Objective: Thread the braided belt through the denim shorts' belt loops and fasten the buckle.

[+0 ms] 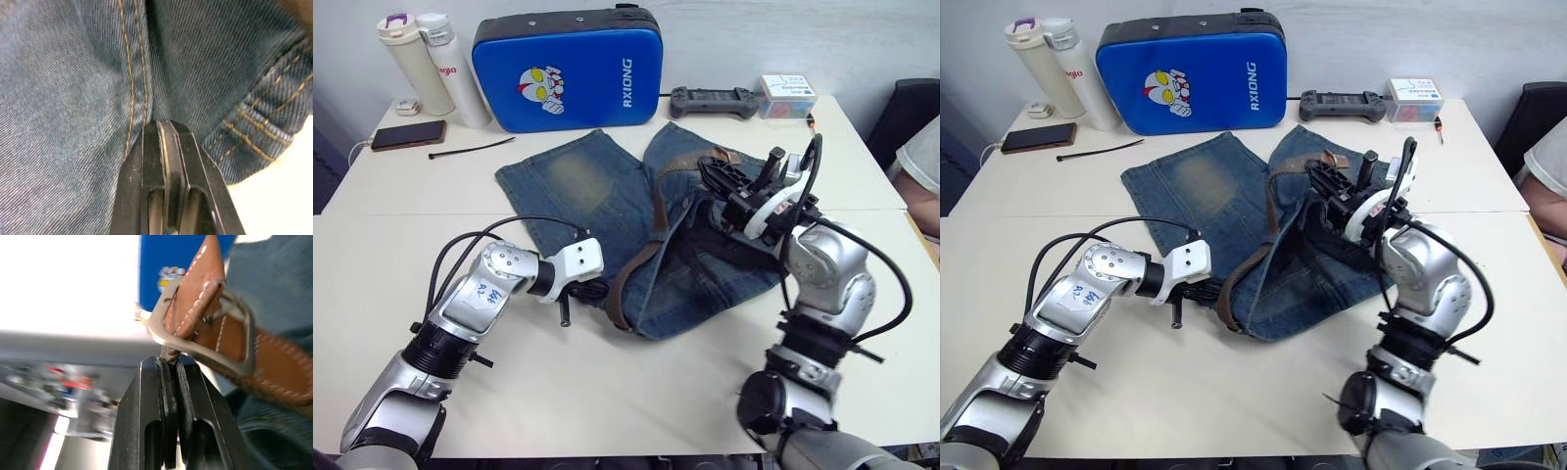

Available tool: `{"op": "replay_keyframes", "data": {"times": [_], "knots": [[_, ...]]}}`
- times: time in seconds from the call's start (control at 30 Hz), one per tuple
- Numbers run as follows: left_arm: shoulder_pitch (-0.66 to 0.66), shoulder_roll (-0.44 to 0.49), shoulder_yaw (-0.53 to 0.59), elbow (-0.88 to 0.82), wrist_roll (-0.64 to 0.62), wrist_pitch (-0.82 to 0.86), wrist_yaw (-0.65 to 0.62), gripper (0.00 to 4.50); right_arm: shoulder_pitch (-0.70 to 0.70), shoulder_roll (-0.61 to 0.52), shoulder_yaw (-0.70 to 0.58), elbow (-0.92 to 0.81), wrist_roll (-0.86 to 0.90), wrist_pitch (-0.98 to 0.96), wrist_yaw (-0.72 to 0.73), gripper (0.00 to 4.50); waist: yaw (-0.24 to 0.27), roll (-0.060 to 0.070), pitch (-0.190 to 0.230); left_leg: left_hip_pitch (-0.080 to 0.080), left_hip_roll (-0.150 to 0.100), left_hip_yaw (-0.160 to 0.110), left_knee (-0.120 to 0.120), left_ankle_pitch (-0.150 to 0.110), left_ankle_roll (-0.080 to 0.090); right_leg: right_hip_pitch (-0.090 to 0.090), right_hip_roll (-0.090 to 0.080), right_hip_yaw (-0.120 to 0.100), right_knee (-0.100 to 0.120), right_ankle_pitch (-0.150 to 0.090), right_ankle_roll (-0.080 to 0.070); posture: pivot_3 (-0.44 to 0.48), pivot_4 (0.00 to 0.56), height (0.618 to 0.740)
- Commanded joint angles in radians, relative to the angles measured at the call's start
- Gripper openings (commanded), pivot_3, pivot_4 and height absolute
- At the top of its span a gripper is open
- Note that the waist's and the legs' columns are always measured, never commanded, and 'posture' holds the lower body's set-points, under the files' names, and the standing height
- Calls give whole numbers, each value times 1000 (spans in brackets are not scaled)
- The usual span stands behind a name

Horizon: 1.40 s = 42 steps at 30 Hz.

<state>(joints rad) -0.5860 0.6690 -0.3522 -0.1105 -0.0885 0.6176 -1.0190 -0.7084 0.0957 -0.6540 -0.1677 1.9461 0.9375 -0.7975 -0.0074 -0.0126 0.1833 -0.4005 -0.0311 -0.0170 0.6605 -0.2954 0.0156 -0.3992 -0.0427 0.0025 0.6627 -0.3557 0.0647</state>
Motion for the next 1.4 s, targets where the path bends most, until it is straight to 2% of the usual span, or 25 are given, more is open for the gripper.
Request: {"op": "replay_keyframes", "data": {"times": [0.03,0.2,0.27,0.4,0.43,0.53,0.6,0.67,0.77,0.8,0.87,0.9,0.93,0.97,1.0,1.13,1.23,1.4], "knots": [[16,16,-12,-2,13,6,-12,0,34,56,-24,-152,26,-66,2,65,2,0,0,0,0,0,0,0,0,0,0,0,0,0,0,0,150,740],[13,21,-12,1,14,2,-16,0,103,92,6,-210,26,-120,5,65,-4,1,0,-1,0,0,0,0,0,-1,0,1,0,0,0,0,150,740],[11,24,-13,3,14,-1,-19,0,145,36,31,-202,26,-78,57,65,-9,2,-1,-1,0,0,0,0,0,-2,0,1,0,0,1,0,150,740],[6,25,-13,9,15,-7,-25,0,204,-103,87,-204,26,7,211,1524,-15,3,-1,-1,0,1,-1,0,1,-2,0,1,-1,0,1,0,150,740],[4,24,-14,12,15,-9,-26,0,219,-143,99,-197,26,30,247,2129,-18,3,-1,-1,0,1,-1,0,1,-1,0,1,-1,0,1,0,150,740],[-5,19,-18,21,16,-16,-33,0,286,-360,155,-162,26,153,437,3475,-18,6,-3,-1,0,1,-1,-1,4,-1,0,1,-1,0,1,0,150,740],[-13,15,-21,31,18,-24,-39,0,335,-585,202,-167,26,247,610,4453,-15,8,-2,-2,0,0,-1,-2,5,-1,0,1,-2,0,1,0,150,740],[-26,11,-24,47,21,-32,-45,0,367,-798,230,-200,26,303,780,4453,-15,8,-2,-2,-1,0,-1,-2,7,0,-1,1,-3,0,1,0,150,740],[-39,5,-27,63,25,-41,-51,0,382,-1023,249,-282,15,351,926,4453,-17,8,-3,0,0,0,-1,-3,9,2,0,0,-5,0,1,0,150,740],[-41,4,-27,67,26,-44,-54,0,363,-1071,243,-345,-59,361,990,4453,-19,8,-3,0,0,0,-1,-3,9,2,0,1,-6,0,1,0,150,740],[-44,4,-26,72,29,-49,-59,0,332,-1150,266,-481,-332,284,1147,4453,-19,8,-3,1,0,0,-1,-3,9,3,1,1,-6,0,1,0,150,740],[-44,5,-26,72,30,-51,-61,0,328,-1206,324,-522,-515,200,1219,4453,-17,7,-3,1,0,0,-1,-3,9,3,0,1,-6,0,1,0,150,740],[-45,6,-25,71,30,-51,-62,0,317,-1290,442,-543,-778,41,1286,4453,-16,8,-3,2,0,0,0,-3,9,3,1,0,-6,0,1,0,150,740],[-45,7,-24,71,30,-52,-64,0,313,-1343,526,-547,-966,-77,1337,4453,-16,8,-3,2,-1,0,0,-3,9,3,0,1,-6,0,1,0,150,740],[-45,8,-24,70,30,-52,-64,0,294,-1366,608,-534,-1141,-202,1363,4453,-16,7,-2,2,-1,0,1,-3,9,3,0,1,-6,0,1,0,150,740],[-43,10,-23,62,31,-50,-65,0,223,-1350,813,-460,-1622,-595,1430,4453,-14,5,-3,1,-1,1,1,-1,3,2,0,2,-7,1,2,0,150,740],[-45,11,-21,55,30,-43,-65,0,173,-1283,898,-372,-1848,-788,1443,4453,-14,5,-3,0,-1,1,1,0,1,0,0,2,-6,1,2,0,150,740],[-42,16,-15,49,29,-37,-63,0,147,-1204,942,-265,-2050,-975,1477,4453,-12,5,-3,0,-2,1,2,0,1,0,0,2,-4,1,2,0,150,740]]}}
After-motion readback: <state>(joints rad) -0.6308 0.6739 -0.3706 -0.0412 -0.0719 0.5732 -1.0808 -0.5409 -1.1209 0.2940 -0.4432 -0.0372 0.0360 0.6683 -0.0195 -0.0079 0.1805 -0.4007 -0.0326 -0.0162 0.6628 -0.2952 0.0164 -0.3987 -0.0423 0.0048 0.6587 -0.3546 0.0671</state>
